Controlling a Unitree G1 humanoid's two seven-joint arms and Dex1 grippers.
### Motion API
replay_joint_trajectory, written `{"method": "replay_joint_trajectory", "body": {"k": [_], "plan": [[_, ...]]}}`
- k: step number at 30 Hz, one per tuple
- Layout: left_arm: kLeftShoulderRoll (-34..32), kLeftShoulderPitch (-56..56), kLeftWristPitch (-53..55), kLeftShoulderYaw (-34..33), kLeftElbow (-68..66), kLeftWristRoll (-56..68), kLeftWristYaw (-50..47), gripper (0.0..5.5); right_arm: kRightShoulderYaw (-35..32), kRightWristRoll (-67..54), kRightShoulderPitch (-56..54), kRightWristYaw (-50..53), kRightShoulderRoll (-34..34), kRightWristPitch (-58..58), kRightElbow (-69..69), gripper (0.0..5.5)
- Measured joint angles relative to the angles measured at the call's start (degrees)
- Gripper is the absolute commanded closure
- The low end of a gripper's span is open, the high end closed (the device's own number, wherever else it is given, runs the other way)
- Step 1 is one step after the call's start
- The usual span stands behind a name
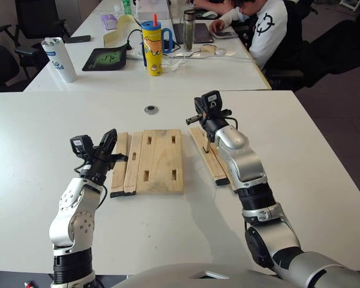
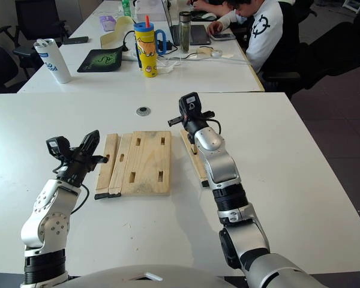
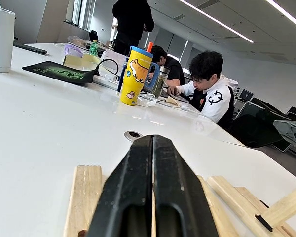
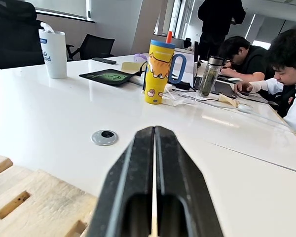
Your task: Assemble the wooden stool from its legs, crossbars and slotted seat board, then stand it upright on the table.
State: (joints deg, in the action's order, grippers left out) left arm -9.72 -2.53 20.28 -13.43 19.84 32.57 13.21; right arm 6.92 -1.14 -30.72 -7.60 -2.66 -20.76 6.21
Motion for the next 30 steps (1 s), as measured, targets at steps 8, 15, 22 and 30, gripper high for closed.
{"method": "replay_joint_trajectory", "body": {"k": [8,15,22,30], "plan": [[0.1,0.0,-0.5,0.0,0.0,-0.1,0.0,5.5,-8.6,0.8,-0.9,8.7,1.6,20.7,-6.9,5.48],[1.1,-0.2,-2.0,0.8,-0.1,-1.1,-0.1,5.5,-12.9,-2.0,0.0,3.5,-5.9,9.8,-3.3,5.28],[3.0,-2.2,-4.3,1.7,0.2,-2.5,-1.0,5.5,-8.9,-12.5,17.8,-13.2,-15.6,-16.3,-21.9,4.23],[5.6,-3.9,-7.2,2.9,0.8,-4.1,-2.6,5.5,-7.8,-19.8,21.1,-14.8,-18.8,-41.4,-30.0,2.96]]}}
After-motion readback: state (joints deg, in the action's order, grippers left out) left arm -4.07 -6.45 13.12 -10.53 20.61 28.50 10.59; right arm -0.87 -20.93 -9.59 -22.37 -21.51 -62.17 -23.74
